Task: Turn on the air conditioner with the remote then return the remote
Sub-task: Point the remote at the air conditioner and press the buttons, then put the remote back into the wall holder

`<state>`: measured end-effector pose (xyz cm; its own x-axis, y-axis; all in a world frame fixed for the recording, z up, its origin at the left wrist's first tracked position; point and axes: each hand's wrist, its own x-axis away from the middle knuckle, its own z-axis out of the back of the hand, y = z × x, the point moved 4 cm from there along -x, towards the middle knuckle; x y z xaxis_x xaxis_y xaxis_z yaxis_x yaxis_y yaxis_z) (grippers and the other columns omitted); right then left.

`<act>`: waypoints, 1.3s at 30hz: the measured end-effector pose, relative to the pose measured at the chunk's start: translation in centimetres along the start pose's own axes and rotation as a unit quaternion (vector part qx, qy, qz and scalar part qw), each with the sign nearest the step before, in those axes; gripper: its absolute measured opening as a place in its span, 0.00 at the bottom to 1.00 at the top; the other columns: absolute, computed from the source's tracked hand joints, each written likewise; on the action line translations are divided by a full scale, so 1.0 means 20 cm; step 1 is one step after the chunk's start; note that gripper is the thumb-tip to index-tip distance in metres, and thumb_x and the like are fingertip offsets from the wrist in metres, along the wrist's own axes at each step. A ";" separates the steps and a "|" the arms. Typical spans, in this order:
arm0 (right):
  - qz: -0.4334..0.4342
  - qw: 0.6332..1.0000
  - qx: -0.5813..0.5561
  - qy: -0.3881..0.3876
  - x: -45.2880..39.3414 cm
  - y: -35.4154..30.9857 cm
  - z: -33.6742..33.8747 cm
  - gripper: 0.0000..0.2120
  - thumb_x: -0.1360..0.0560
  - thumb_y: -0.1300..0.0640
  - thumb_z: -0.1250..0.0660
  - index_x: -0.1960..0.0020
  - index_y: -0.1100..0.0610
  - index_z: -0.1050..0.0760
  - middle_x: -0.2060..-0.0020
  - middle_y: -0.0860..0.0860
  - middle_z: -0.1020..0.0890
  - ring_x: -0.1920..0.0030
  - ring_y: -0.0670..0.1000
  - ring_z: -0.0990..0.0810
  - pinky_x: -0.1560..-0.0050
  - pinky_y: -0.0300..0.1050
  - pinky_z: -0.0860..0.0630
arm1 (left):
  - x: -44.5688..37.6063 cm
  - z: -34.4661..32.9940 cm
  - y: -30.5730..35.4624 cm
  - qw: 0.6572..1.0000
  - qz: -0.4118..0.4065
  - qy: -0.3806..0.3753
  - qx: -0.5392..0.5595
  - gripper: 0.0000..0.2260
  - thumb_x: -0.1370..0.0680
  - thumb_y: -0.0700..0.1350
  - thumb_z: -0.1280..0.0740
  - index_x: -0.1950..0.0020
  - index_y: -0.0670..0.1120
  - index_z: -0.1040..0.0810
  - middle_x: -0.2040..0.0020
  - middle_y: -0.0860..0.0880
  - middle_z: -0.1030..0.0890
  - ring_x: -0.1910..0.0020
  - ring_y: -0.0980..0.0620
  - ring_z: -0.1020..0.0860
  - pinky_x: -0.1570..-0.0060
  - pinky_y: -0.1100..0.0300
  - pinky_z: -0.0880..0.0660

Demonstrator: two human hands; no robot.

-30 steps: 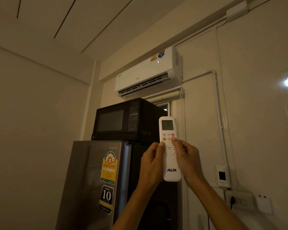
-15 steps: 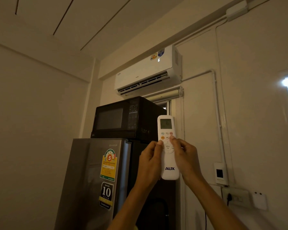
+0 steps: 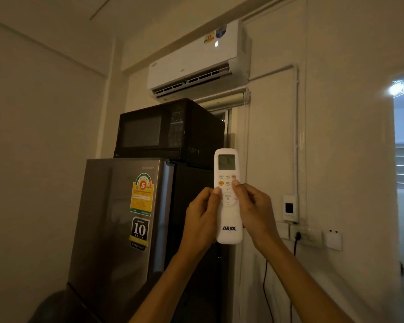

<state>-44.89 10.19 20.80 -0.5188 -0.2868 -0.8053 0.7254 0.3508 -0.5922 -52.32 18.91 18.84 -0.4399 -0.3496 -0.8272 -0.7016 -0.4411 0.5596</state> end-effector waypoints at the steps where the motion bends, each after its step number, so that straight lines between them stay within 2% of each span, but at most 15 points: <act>1: -0.005 1.000 0.000 -0.002 0.01 0.01 0.00 0.05 0.26 0.49 0.39 0.59 0.45 0.26 0.62 0.39 0.20 0.67 0.38 0.18 0.70 0.31 0.22 | 0.02 0.00 -0.02 1.000 0.007 0.000 0.001 0.07 0.23 0.47 0.44 0.57 0.50 0.28 0.59 0.50 0.20 0.64 0.58 0.18 0.68 0.68 0.22; 4: -0.029 1.000 0.006 -0.003 0.03 0.04 0.02 0.06 0.26 0.49 0.39 0.60 0.44 0.25 0.62 0.43 0.19 0.66 0.42 0.17 0.68 0.35 0.20 | 0.05 0.01 -0.08 1.000 0.023 -0.001 -0.008 0.08 0.25 0.51 0.43 0.56 0.49 0.28 0.58 0.50 0.20 0.64 0.58 0.18 0.68 0.69 0.23; 7: -0.045 0.999 0.030 -0.004 0.01 0.05 0.04 0.10 0.26 0.47 0.40 0.61 0.50 0.24 0.63 0.44 0.19 0.67 0.42 0.18 0.72 0.31 0.24 | 0.08 0.00 -0.13 0.999 0.036 -0.013 -0.004 0.07 0.23 0.48 0.43 0.57 0.50 0.28 0.59 0.51 0.20 0.64 0.58 0.18 0.68 0.68 0.23; 10: -0.059 0.996 0.062 -0.005 -0.01 0.06 0.08 0.13 0.26 0.46 0.41 0.58 0.54 0.24 0.64 0.46 0.19 0.66 0.44 0.19 0.70 0.33 0.24 | 0.11 -0.02 -0.16 0.999 0.049 -0.023 0.006 0.07 0.22 0.47 0.44 0.57 0.50 0.28 0.59 0.51 0.20 0.64 0.58 0.18 0.68 0.69 0.23; 13: -0.067 0.995 0.074 0.001 -0.02 0.08 0.13 0.15 0.26 0.46 0.41 0.57 0.57 0.24 0.65 0.47 0.19 0.70 0.43 0.19 0.76 0.29 0.27 | 0.13 -0.07 -0.19 0.997 0.062 -0.036 0.017 0.08 0.22 0.48 0.44 0.56 0.47 0.28 0.59 0.51 0.20 0.64 0.58 0.18 0.69 0.69 0.23; 15: -0.071 0.994 0.087 -0.003 -0.02 0.10 0.18 0.14 0.26 0.47 0.40 0.57 0.57 0.23 0.65 0.48 0.19 0.71 0.44 0.20 0.77 0.29 0.28 | 0.14 -0.11 -0.22 0.996 0.071 -0.040 0.022 0.09 0.22 0.48 0.44 0.54 0.45 0.28 0.59 0.51 0.20 0.64 0.58 0.18 0.69 0.70 0.23; 17: -0.075 0.992 0.099 -0.014 -0.02 0.13 0.24 0.12 0.26 0.46 0.40 0.60 0.53 0.24 0.65 0.48 0.18 0.70 0.45 0.19 0.75 0.32 0.25 | 0.15 -0.18 -0.26 0.996 0.077 -0.048 0.020 0.10 0.22 0.48 0.44 0.53 0.43 0.28 0.59 0.51 0.19 0.64 0.58 0.18 0.69 0.70 0.23; 20: -0.102 0.989 0.102 -0.021 -0.02 0.22 0.35 0.12 0.26 0.46 0.39 0.59 0.53 0.23 0.64 0.49 0.18 0.65 0.48 0.17 0.69 0.38 0.22 | 0.19 -0.30 -0.34 0.993 0.094 -0.064 0.029 0.10 0.22 0.48 0.44 0.51 0.42 0.28 0.59 0.51 0.19 0.63 0.58 0.17 0.69 0.70 0.23; 23: -0.135 0.984 0.112 -0.025 -0.03 0.34 0.49 0.16 0.26 0.46 0.39 0.54 0.58 0.21 0.64 0.51 0.17 0.65 0.49 0.18 0.73 0.35 0.26 | 0.22 -0.44 -0.44 0.990 0.106 -0.077 0.042 0.09 0.22 0.47 0.44 0.52 0.44 0.27 0.58 0.52 0.19 0.63 0.58 0.17 0.70 0.71 0.24; 28: -0.167 0.977 0.119 -0.060 -0.09 0.56 0.76 0.13 0.27 0.48 0.37 0.60 0.56 0.20 0.66 0.54 0.17 0.69 0.51 0.22 0.76 0.35 0.28 | 0.21 -0.71 -0.66 0.988 0.121 -0.092 0.033 0.07 0.22 0.49 0.44 0.54 0.51 0.27 0.58 0.53 0.19 0.61 0.57 0.17 0.67 0.69 0.22; 30: -0.181 0.972 0.124 -0.079 -0.13 0.66 0.88 0.14 0.26 0.48 0.38 0.60 0.57 0.20 0.65 0.55 0.17 0.68 0.50 0.22 0.75 0.36 0.27 | 0.19 -0.83 -0.77 0.988 0.122 -0.090 0.024 0.07 0.22 0.49 0.44 0.54 0.53 0.27 0.57 0.53 0.18 0.60 0.57 0.17 0.67 0.68 0.21; 36: -0.201 0.964 0.139 -0.101 -0.28 0.94 1.24 0.18 0.25 0.47 0.40 0.54 0.60 0.20 0.62 0.57 0.16 0.66 0.51 0.21 0.73 0.35 0.25 | 0.09 -1.22 -1.06 0.985 0.153 -0.075 0.042 0.12 0.22 0.50 0.44 0.48 0.46 0.25 0.53 0.51 0.18 0.59 0.56 0.17 0.67 0.67 0.21; 39: -0.212 0.963 0.128 -0.103 -0.35 1.06 1.40 0.16 0.25 0.48 0.41 0.56 0.57 0.19 0.62 0.55 0.16 0.66 0.52 0.21 0.71 0.37 0.24 | 0.04 -1.39 -1.16 0.983 0.156 -0.073 0.063 0.11 0.21 0.49 0.44 0.49 0.45 0.24 0.54 0.53 0.17 0.59 0.56 0.17 0.66 0.66 0.20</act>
<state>-13.18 -5.33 14.58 -0.7113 -0.5365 -0.4540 0.5693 -0.0610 -0.8199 -20.76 5.88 6.60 -0.7141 -0.3248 -0.6202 -0.5801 -0.2214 0.7839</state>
